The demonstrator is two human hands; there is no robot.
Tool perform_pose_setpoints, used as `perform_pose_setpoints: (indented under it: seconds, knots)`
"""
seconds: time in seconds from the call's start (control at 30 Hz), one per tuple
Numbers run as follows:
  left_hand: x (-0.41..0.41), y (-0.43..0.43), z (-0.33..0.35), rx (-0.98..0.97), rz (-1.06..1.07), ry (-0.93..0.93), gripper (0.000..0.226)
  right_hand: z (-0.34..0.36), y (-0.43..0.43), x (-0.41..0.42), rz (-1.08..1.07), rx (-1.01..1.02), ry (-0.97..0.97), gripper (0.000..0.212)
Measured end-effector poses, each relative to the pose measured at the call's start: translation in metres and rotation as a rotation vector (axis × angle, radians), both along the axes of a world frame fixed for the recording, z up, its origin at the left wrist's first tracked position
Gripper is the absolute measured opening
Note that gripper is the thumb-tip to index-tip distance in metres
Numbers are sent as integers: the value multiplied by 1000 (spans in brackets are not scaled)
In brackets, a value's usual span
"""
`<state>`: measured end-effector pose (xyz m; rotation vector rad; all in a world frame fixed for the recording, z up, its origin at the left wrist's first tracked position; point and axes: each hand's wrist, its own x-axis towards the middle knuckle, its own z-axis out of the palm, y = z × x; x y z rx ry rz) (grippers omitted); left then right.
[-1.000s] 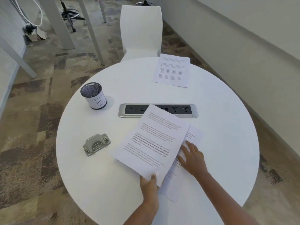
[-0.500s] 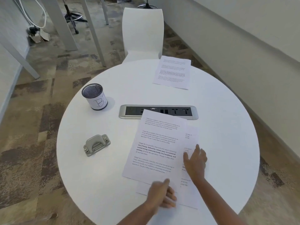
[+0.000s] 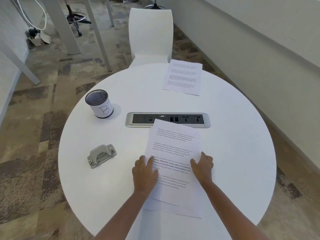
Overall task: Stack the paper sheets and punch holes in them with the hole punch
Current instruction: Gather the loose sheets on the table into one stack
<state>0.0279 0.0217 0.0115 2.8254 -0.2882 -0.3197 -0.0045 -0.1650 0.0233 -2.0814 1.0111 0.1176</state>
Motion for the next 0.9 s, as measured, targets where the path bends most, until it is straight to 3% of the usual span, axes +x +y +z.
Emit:
perform_pose_setpoints:
  seconds: [0.23,0.47,0.9]
  knots:
    - [2,-11,-1,-69,2,-21,43,2,-9,10,88,-20,-12,52]
    - [47,-20,6,-155,-13,-115,44,11,-32,43,211,-252,-116,45]
    - [150,-67,1,-15,-143,-147,53,16,-87,171,400,-434,-143,44]
